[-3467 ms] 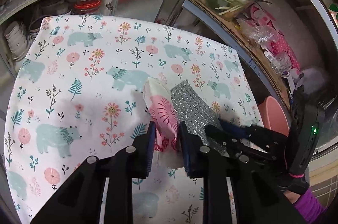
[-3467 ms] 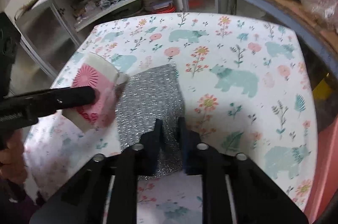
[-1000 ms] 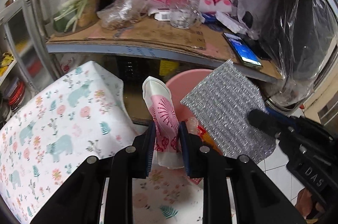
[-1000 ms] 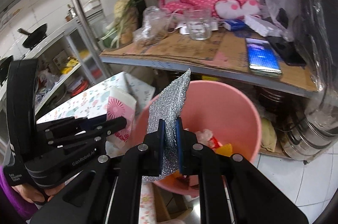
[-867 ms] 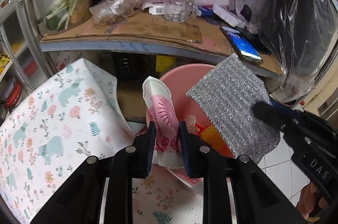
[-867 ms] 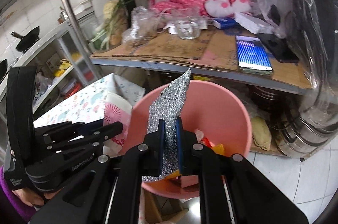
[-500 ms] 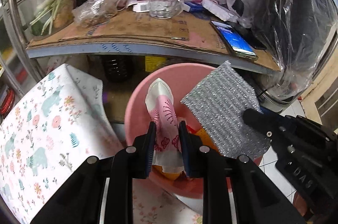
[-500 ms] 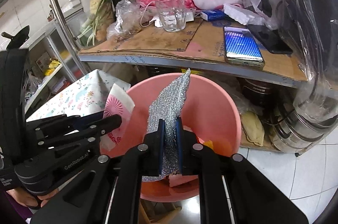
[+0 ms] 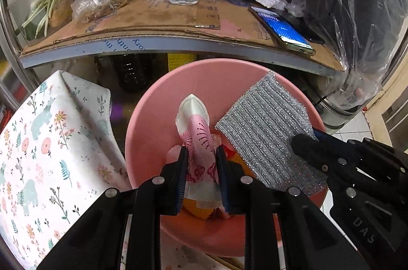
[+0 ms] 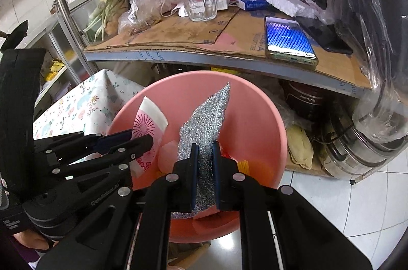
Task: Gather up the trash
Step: 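Open both tools to drop the paper cup and scouring pad into the bucket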
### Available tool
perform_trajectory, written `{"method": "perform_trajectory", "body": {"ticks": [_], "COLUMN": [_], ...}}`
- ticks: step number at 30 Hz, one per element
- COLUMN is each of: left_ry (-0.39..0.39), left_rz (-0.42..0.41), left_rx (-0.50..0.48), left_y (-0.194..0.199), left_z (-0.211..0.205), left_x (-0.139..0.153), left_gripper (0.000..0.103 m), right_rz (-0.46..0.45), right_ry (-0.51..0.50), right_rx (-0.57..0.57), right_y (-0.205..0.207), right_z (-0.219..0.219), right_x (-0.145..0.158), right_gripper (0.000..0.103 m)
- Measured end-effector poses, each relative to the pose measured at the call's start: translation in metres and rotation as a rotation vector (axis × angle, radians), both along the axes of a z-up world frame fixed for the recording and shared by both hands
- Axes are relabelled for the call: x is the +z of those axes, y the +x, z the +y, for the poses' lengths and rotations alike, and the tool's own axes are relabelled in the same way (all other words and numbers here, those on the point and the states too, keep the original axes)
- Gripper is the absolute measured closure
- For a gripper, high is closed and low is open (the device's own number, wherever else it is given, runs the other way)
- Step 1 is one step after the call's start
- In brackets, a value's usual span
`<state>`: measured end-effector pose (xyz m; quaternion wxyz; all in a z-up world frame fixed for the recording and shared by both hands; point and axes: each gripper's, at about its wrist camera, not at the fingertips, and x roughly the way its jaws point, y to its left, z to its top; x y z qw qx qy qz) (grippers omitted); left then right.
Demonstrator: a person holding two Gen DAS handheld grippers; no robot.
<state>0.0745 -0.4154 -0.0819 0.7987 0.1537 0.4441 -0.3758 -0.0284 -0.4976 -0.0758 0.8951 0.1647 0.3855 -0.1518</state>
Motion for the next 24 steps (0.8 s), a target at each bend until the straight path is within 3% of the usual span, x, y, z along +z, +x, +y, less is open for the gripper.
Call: {"method": "perform_trajectory", "body": {"ticks": [24], "left_ry": [0.024], "left_rz": [0.021], "left_rx": [-0.001], "left_y": [0.003], "left_z": [-0.009], "left_x": [-0.014], "left_gripper": [0.081], "right_rz": [0.024], "right_ry": [0.011], "right_rx": [-0.010], "right_y": [0.003], "right_z": [-0.004], "right_x": [-0.009], "right_gripper": [0.093]}}
